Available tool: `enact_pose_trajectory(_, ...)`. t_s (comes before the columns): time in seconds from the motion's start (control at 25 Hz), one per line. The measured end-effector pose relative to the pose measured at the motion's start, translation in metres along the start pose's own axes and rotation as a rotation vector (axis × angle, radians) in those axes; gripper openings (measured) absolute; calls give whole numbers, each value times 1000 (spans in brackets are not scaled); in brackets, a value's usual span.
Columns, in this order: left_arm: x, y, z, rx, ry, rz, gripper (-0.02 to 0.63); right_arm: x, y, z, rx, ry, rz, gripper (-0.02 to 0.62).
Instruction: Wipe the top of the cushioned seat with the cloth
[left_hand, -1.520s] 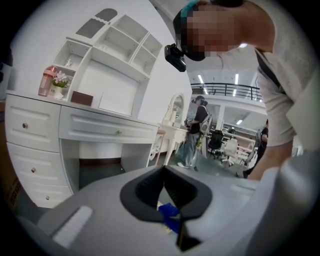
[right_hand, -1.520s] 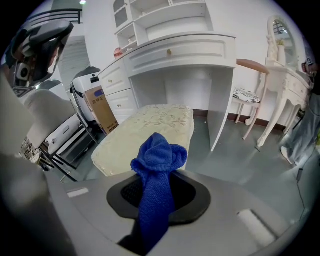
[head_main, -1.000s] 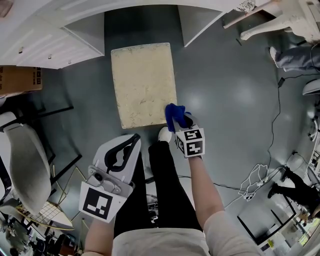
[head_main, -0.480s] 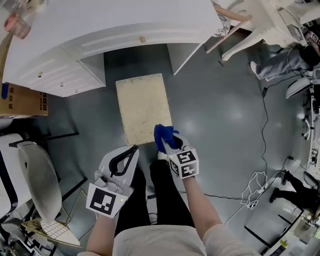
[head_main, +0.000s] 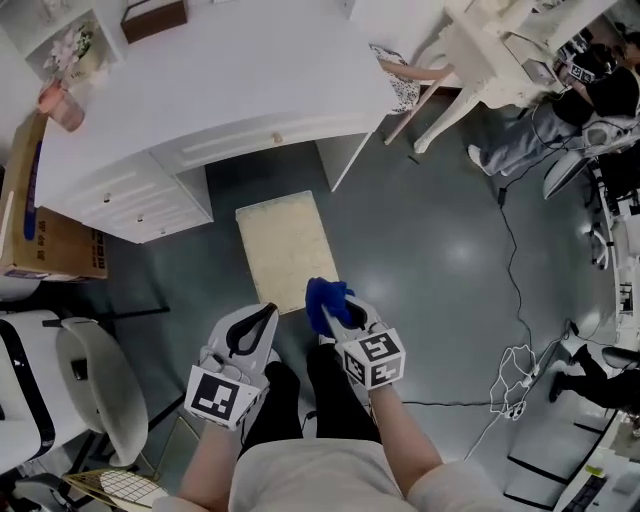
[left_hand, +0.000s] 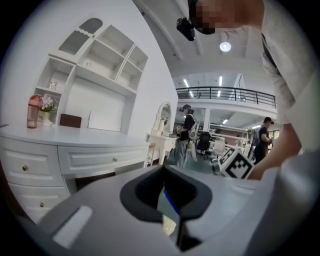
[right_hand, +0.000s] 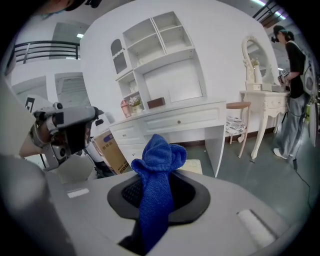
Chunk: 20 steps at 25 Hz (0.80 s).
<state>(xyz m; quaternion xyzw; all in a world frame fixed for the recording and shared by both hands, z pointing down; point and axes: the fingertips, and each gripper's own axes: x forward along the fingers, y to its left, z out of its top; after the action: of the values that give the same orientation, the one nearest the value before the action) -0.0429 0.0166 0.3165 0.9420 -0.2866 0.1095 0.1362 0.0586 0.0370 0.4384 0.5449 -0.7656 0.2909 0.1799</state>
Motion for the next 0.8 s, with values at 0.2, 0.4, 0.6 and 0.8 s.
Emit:
enact_pose_trajectory(0.2,-11,-3,32,66,-60,-9,0,-37,19,47,-36,-76,-9,75)
enact_pose_trajectory(0.4,-27,-3,60,83,-96,-4,0,-73,37,92,-83,-155,-24,75)
enact_pose_trajectory(0.6,-42,0,88,112,-128,11,0,-102,57,135,-142,-232,-24,75)
enact_pose_trajectory(0.8,-59,1,115,143,-168,34,0,-133,78,171,-172,-332,-8,75)
